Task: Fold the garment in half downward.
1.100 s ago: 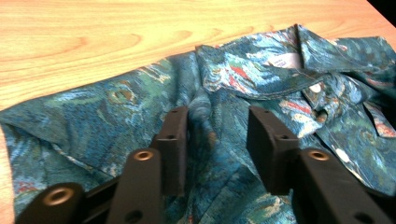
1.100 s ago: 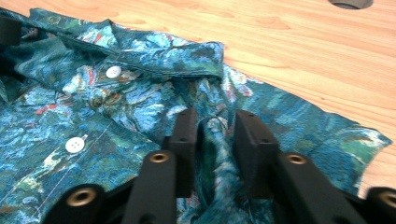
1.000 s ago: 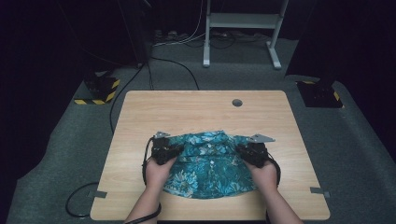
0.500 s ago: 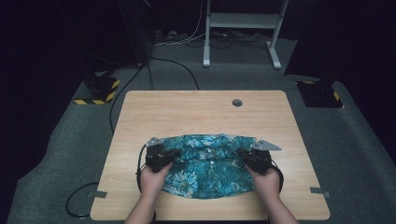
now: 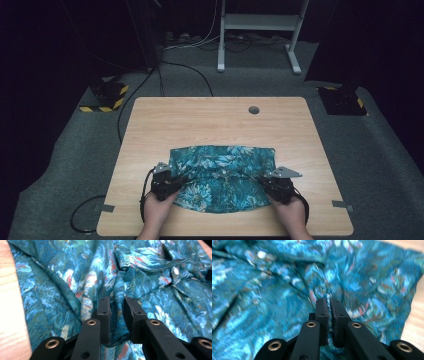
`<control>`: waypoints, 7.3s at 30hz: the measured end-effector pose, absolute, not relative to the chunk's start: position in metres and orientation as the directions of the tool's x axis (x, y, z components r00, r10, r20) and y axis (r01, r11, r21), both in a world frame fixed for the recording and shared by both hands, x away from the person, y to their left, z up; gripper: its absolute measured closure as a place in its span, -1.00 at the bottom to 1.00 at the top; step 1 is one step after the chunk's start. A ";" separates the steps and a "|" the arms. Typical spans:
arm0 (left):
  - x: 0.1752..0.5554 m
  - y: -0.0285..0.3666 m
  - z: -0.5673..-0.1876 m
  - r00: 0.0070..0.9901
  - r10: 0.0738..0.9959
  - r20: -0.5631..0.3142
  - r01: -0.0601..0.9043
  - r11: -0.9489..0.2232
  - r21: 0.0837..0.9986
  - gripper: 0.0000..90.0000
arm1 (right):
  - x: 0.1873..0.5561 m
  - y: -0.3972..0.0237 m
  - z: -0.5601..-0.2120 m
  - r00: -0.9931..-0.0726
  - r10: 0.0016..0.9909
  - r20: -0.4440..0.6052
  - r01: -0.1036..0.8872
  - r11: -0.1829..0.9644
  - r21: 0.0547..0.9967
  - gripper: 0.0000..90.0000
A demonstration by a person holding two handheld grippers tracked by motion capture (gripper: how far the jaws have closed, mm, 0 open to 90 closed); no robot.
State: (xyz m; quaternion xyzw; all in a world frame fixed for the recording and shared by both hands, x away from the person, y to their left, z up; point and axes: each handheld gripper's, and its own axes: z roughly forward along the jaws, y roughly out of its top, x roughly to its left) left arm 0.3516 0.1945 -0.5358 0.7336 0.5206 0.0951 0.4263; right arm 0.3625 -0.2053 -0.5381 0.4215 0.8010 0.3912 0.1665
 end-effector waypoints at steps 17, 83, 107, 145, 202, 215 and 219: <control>0.367 0.172 -0.512 0.483 0.839 -0.251 0.636 -0.139 0.759 -0.41 | 0.369 -0.199 -0.513 -0.619 0.778 0.106 0.528 0.313 0.789 0.41; 0.416 0.118 -0.533 0.492 0.863 -0.118 0.651 -0.274 0.708 -0.10 | 0.430 -0.148 -0.532 -0.579 0.794 0.184 0.628 0.292 0.721 0.12; 0.406 0.125 -0.524 0.514 0.850 -0.118 0.619 -0.272 0.737 0.85 | 0.414 -0.144 -0.526 -0.627 0.774 0.094 0.532 0.337 0.776 0.90; 0.324 0.139 -0.513 0.524 0.838 -0.151 0.558 -0.204 0.804 0.65 | 0.338 -0.170 -0.529 -0.674 0.732 0.101 0.492 0.342 0.801 0.64; 0.327 0.175 -0.531 0.459 0.881 -0.113 0.622 -0.227 0.750 -0.55 | 0.338 -0.184 -0.536 -0.655 0.749 0.101 0.531 0.361 0.767 -0.67; 0.389 0.166 -0.534 0.453 0.876 -0.168 0.678 -0.216 0.702 -0.59 | 0.386 -0.170 -0.538 -0.625 0.777 0.075 0.577 0.396 0.714 -0.75; 0.391 0.172 -0.535 0.446 0.878 -0.177 0.677 -0.202 0.708 -0.57 | 0.384 -0.170 -0.541 -0.636 0.771 0.036 0.556 0.425 0.714 -0.79</control>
